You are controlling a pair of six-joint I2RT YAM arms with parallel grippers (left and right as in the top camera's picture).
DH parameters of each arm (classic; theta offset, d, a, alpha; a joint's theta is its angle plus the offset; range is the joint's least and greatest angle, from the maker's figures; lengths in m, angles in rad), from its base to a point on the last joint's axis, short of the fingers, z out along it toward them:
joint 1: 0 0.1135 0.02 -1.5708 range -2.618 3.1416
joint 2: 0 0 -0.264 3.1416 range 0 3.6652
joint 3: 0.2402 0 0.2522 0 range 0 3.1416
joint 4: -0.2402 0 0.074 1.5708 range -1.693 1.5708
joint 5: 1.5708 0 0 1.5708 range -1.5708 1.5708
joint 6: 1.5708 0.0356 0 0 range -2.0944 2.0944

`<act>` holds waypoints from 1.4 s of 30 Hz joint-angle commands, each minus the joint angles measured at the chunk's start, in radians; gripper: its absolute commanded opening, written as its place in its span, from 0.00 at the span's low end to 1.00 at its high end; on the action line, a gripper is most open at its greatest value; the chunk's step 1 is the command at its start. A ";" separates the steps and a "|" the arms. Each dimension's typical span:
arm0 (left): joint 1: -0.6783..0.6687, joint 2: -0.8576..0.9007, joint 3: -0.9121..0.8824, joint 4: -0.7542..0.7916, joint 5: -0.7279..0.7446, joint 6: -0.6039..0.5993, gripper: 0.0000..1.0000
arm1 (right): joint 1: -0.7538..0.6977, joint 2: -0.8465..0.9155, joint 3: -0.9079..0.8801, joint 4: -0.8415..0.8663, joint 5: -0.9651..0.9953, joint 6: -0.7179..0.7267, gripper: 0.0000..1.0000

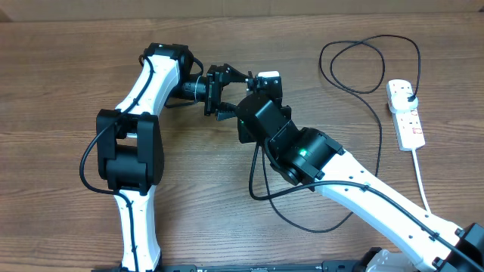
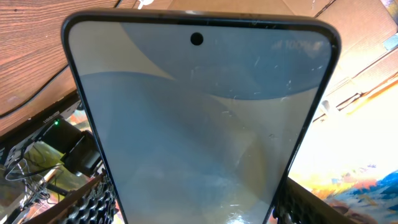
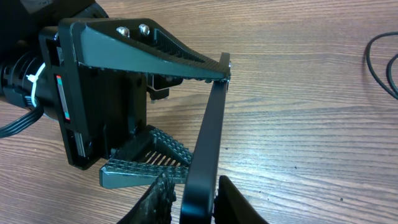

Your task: Plug charger to phone and switch on socket

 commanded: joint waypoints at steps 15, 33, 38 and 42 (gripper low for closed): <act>0.010 0.001 0.024 0.000 0.050 -0.010 0.71 | 0.001 0.007 0.030 0.001 0.010 0.000 0.11; 0.010 0.001 0.024 0.000 0.050 -0.011 0.82 | 0.001 0.006 0.035 0.021 0.055 0.043 0.04; 0.010 0.001 0.024 0.000 0.050 -0.034 0.90 | -0.023 0.006 0.051 0.020 0.107 0.233 0.04; 0.010 0.001 0.024 0.000 0.050 -0.034 0.93 | -0.057 0.000 0.053 0.021 0.107 0.489 0.04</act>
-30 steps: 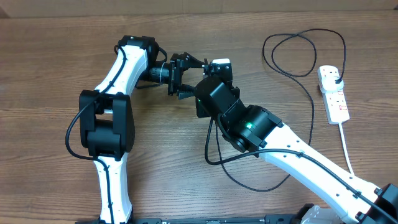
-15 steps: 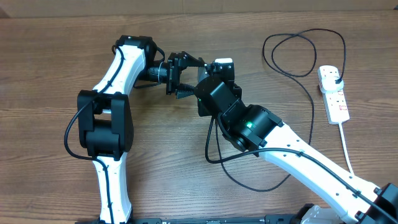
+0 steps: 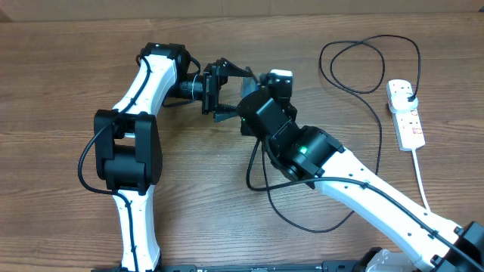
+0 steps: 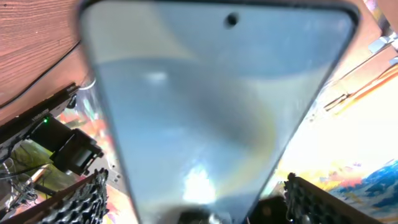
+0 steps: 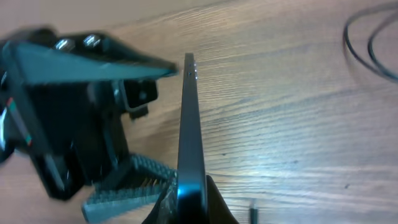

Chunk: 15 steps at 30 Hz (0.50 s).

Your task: Plug charger to phone and switch on socket

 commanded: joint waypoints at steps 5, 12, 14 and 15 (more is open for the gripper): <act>-0.001 0.001 0.023 0.000 0.026 -0.040 0.96 | -0.058 -0.018 0.053 0.018 0.032 0.674 0.04; -0.001 0.001 0.023 0.000 0.026 -0.127 0.72 | -0.057 -0.020 0.053 0.023 -0.039 1.202 0.04; -0.001 0.001 0.023 0.000 0.026 -0.148 0.69 | -0.057 -0.020 0.053 0.025 -0.070 1.288 0.04; -0.001 0.001 0.023 0.001 0.026 -0.160 0.68 | -0.057 -0.020 0.053 0.025 -0.085 1.314 0.04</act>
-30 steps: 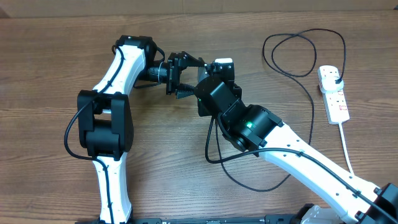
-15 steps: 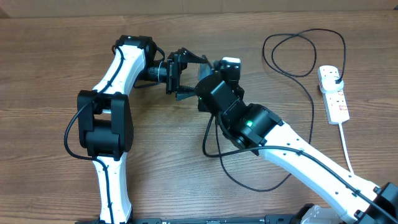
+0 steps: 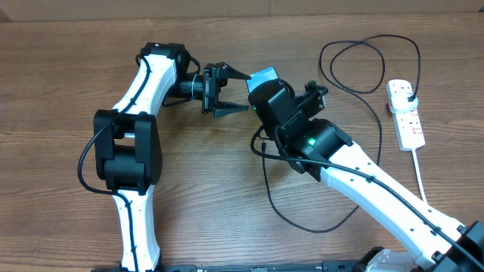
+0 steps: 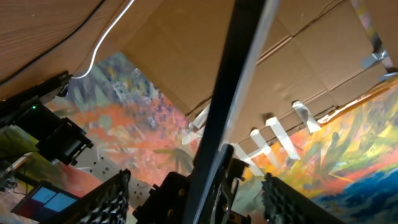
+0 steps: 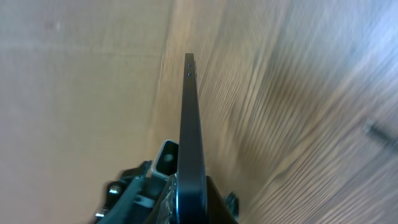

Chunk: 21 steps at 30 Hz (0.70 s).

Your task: Plug charger to phone and switch on socket

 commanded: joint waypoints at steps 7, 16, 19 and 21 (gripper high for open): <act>-0.001 0.001 0.019 0.005 0.010 -0.119 0.61 | 0.003 -0.020 0.053 0.027 -0.068 0.371 0.04; -0.001 0.001 0.019 0.122 -0.102 -0.235 0.56 | 0.003 -0.018 0.051 0.024 -0.110 0.370 0.04; -0.002 0.001 0.019 0.141 -0.102 -0.259 0.55 | 0.003 -0.014 0.051 0.017 -0.110 0.370 0.04; -0.002 0.001 0.019 0.146 -0.102 -0.266 0.55 | 0.003 -0.013 0.051 0.017 -0.110 0.370 0.04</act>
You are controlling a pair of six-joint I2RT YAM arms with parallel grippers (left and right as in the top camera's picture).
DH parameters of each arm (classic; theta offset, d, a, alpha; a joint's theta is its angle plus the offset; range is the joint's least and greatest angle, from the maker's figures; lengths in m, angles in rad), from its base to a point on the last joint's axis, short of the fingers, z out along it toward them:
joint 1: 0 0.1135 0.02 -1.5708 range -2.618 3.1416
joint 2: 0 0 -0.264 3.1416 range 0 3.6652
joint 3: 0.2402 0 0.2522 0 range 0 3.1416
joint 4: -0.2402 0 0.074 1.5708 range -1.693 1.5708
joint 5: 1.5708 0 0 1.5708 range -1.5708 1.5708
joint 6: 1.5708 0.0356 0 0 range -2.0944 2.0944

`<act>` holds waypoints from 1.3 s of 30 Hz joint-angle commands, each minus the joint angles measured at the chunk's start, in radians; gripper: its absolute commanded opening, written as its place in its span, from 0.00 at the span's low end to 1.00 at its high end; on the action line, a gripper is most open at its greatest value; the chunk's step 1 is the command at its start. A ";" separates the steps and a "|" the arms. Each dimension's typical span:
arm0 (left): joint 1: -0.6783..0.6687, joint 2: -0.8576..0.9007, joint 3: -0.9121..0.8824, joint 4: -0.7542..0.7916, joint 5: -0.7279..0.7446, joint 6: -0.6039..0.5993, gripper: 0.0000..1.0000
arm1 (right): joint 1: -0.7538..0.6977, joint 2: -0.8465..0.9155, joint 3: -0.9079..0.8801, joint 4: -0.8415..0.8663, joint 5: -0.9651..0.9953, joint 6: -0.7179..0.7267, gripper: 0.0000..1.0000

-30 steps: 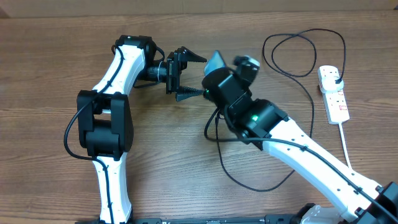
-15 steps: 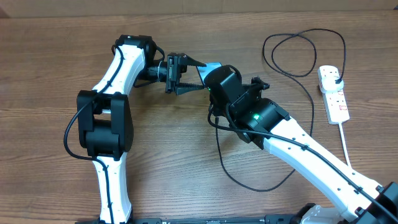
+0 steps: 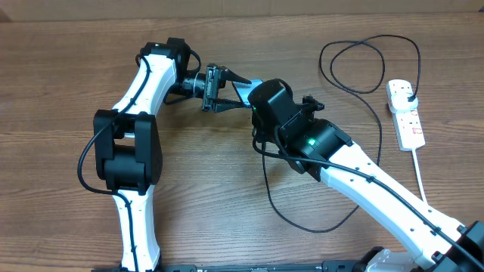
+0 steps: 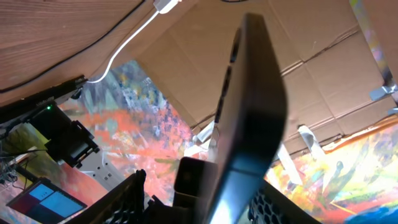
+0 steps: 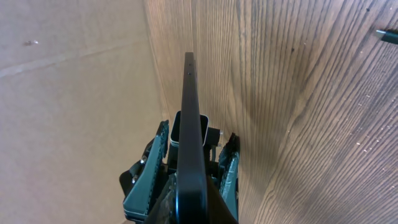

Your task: Plug charger to phone and switch on socket

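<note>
In the overhead view the phone (image 3: 243, 88) is a pale blue slab held above the table between the two arms. My right gripper (image 5: 189, 214) is shut on its near end, so the phone (image 5: 189, 118) shows edge-on and upright. My left gripper (image 3: 237, 92) is open, its ribbed fingers (image 5: 155, 165) standing on either side of the phone's far end with gaps. In the left wrist view the phone (image 4: 249, 112) appears as a dark edge. The black charger cable (image 3: 302, 224) lies on the table, with what looks like its connector tip (image 5: 388, 35) loose on the wood. The white socket strip (image 3: 406, 113) lies far right.
The cable loops widely at the back right (image 3: 363, 64) and under my right arm. A white cord (image 3: 423, 189) runs from the strip toward the front edge. A cardboard wall (image 5: 68, 93) stands behind the wooden table (image 3: 60, 91).
The right gripper has brought the phone further in between the left gripper's open fingers. In the left wrist view its edge now fills more of the frame, and the right wrist view has turned further.
First the left gripper held the phone with its screen toward the left wrist camera, and the right fingers stood on either side of its edge. Then the right gripper was shut on it. Later the phone stood turned edge-on between open left fingers, as it does now.
</note>
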 commanded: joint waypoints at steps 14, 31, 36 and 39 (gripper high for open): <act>-0.002 0.001 0.018 0.056 -0.029 -0.057 0.50 | 0.003 0.035 0.051 0.026 0.006 0.105 0.04; -0.002 0.001 0.018 0.082 -0.079 -0.086 0.37 | 0.003 0.046 0.051 0.056 -0.008 0.105 0.04; -0.002 0.001 0.018 0.082 -0.081 -0.096 0.32 | 0.003 0.046 0.051 0.064 -0.034 0.105 0.04; -0.002 0.001 0.018 0.082 -0.081 -0.109 0.32 | 0.003 0.047 0.051 0.064 -0.055 0.105 0.04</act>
